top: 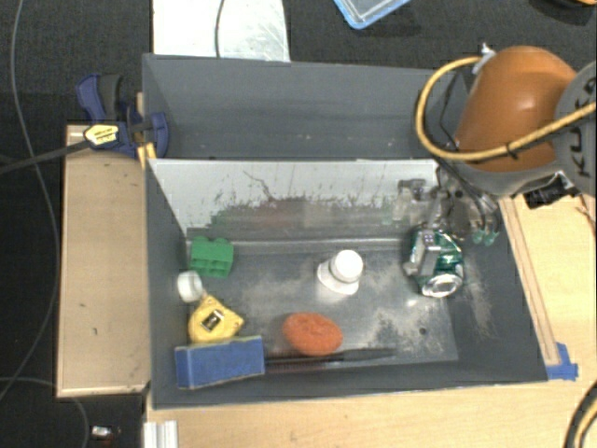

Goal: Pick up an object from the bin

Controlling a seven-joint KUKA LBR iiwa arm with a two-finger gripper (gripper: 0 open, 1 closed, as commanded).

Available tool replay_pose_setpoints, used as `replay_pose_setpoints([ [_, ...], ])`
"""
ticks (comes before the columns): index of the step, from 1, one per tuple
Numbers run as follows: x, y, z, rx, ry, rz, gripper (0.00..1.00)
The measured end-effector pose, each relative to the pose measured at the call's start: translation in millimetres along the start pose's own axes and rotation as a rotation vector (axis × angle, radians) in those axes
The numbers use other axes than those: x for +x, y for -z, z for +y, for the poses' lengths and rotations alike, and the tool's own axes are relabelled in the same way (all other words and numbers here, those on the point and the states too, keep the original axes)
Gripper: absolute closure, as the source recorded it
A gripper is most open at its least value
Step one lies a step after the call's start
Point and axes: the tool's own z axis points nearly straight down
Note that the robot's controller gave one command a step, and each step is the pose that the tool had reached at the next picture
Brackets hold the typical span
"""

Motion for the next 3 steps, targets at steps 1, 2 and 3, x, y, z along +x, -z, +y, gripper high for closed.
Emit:
replay_pose_setpoints([
  [1, -1.5, 5, 0, 0.001, 0.001, -0.008, 0.0],
  [2, -12.6, -38, 46, 0.0, -0.012, -0.013, 0.0],
  [3, 12.2, -51, 121, 0.002, 0.068, -0.012, 0.0],
])
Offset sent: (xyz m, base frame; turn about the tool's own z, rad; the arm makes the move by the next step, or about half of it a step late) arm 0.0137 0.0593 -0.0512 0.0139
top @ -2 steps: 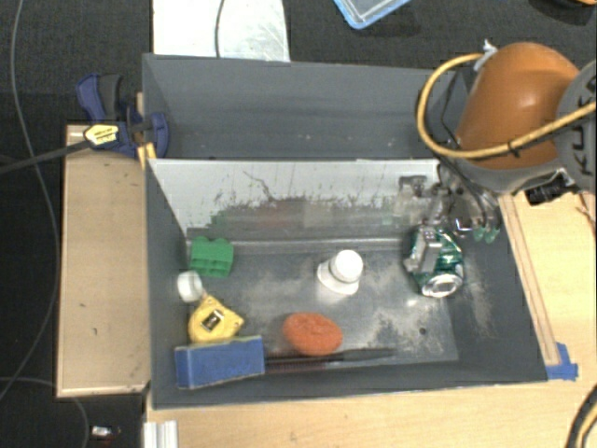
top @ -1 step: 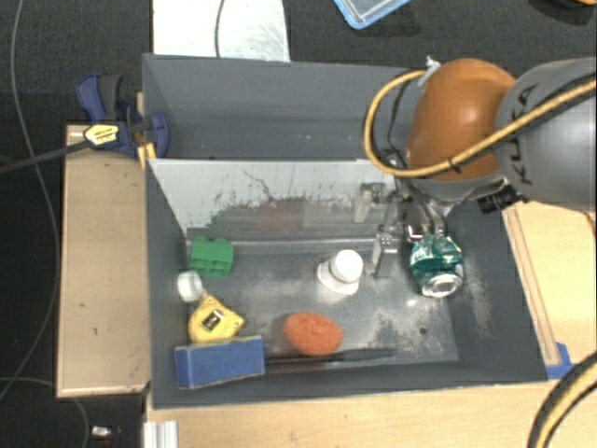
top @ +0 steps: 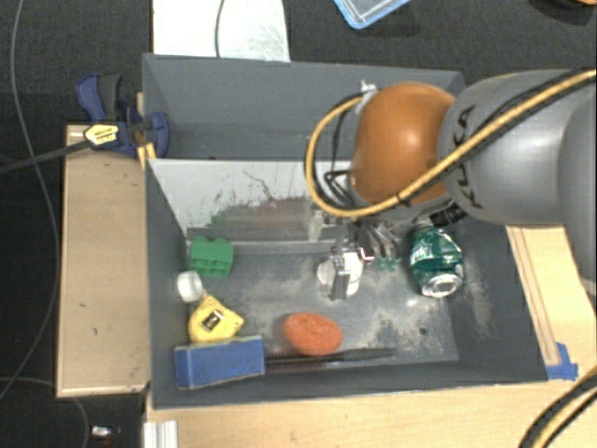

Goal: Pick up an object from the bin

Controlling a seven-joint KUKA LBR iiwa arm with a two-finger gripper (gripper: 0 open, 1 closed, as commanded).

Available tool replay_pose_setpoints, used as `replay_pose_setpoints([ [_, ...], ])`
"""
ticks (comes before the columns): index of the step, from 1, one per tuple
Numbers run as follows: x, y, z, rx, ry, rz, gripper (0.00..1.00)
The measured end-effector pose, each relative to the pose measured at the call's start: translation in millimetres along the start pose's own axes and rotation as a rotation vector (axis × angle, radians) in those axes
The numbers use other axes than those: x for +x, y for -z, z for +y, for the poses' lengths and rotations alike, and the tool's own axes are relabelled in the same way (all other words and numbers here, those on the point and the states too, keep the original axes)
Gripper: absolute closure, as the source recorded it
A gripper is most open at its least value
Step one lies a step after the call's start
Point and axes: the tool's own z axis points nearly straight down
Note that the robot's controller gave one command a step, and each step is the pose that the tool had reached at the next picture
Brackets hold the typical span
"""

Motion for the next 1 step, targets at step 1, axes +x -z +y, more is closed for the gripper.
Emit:
replay_pose_setpoints([
  [1, -9.8, -66.4, -21.4, -0.003, -0.122, -0.005, 0.0],
])
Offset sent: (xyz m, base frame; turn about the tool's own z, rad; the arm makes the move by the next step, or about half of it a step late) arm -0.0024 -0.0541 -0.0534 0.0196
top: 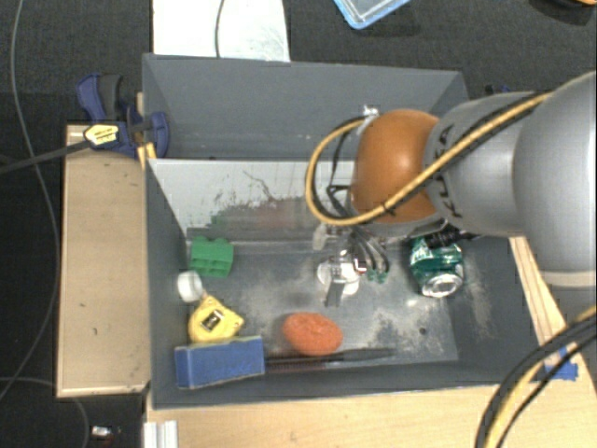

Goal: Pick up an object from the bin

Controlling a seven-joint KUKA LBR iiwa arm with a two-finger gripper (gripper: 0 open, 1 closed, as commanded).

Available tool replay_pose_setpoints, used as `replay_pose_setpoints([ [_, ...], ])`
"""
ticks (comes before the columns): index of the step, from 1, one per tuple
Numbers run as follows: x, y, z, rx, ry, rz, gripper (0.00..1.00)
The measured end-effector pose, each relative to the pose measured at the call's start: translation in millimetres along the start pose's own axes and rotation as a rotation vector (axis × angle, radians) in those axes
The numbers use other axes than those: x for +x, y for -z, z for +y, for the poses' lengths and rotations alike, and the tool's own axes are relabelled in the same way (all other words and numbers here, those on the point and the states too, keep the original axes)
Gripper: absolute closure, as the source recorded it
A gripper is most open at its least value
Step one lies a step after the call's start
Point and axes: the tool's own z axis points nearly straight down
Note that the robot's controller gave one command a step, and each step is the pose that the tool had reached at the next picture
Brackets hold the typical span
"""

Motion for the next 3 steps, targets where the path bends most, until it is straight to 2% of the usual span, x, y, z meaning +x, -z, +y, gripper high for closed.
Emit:
replay_pose_setpoints([
  [1, 10.4, 0, -26, -0.002, 0.08, 0.003, 0.0],
  [2, 3.1, 9, 56, -0.001, 0.037, 0.001, 0.0],
  [3, 2.0, 11, 97, -0.003, 0.012, 0.004, 0.0],
])
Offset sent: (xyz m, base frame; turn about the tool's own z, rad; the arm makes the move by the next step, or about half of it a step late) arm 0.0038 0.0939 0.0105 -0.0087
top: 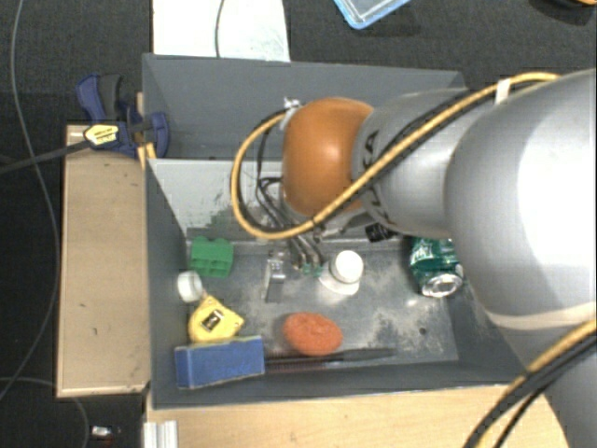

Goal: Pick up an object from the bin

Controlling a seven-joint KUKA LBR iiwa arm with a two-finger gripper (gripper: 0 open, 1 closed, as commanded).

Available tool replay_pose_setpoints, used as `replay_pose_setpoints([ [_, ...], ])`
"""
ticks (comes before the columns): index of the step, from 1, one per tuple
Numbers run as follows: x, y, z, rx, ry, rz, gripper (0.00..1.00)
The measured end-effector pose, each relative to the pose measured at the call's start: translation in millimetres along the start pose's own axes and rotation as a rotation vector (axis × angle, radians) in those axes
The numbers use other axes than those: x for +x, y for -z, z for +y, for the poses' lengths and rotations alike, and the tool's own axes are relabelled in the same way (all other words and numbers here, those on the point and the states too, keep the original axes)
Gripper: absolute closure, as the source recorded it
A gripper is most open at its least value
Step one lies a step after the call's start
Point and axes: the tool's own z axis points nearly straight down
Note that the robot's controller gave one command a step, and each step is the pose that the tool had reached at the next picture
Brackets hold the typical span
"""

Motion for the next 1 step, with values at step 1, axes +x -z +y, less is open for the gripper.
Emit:
replay_pose_setpoints([
  [1, 17.0, 34.9, -81.9, 0.002, -0.058, -0.001, 0.0],
])
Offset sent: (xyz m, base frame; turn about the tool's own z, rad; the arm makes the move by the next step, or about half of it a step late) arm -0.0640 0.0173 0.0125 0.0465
